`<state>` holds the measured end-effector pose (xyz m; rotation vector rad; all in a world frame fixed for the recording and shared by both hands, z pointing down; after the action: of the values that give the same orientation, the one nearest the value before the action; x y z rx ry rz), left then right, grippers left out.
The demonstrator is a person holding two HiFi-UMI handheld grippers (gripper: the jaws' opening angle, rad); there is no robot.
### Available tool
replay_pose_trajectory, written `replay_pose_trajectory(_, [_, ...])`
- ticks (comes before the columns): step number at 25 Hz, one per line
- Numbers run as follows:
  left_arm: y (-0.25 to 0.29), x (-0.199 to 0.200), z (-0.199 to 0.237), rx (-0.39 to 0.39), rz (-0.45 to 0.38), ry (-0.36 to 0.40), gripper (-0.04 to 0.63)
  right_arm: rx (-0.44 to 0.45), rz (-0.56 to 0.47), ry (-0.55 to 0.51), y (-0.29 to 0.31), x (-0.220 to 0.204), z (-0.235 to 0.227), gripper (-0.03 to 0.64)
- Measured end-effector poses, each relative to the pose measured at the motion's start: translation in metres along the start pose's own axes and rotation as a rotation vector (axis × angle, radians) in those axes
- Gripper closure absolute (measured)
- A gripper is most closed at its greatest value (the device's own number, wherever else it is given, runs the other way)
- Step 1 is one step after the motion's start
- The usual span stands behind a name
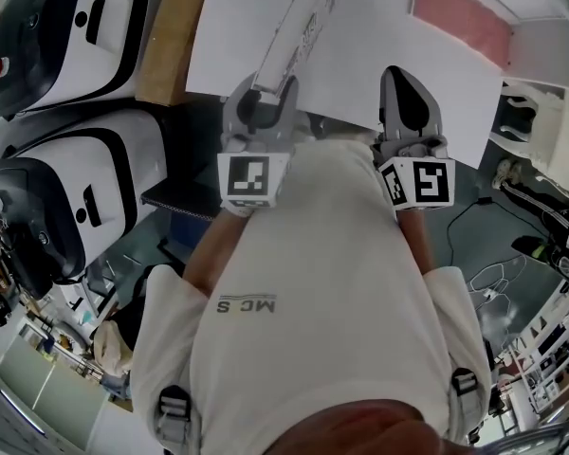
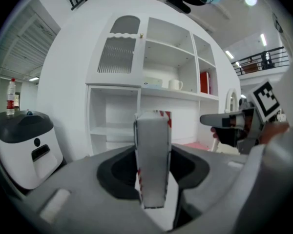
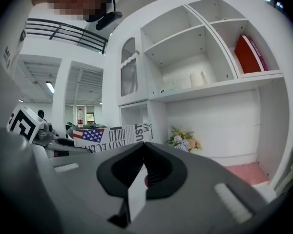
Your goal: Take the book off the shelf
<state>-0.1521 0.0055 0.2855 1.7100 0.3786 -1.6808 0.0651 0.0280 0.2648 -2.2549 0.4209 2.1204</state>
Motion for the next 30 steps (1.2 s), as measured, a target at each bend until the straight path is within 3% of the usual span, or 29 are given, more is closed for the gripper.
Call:
replay_pose_trajectory(4, [-0.001,0.001,0.000,-0.008,-0.011,0.027,0.431,-0.003,0.006,0.001,0.000,-0.003,0.004,0.620])
replay_pose_trajectory(30, [-0.007,0.004,0.000,-0.019,-0.039,-0.003,0.431,0.021,0.016,0.027,-0.003,-0.002,0.016,0.620])
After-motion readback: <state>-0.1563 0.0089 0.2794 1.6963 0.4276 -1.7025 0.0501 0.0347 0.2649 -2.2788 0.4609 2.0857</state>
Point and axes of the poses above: the fingertips, and each gripper's own axes: y forward along the fingers, z to its left, x out of its top, the point moved 8 cm from there along -y, backward along the fingers, and after that the axes turned 7 degrees about -x, right-handed, at the moved point
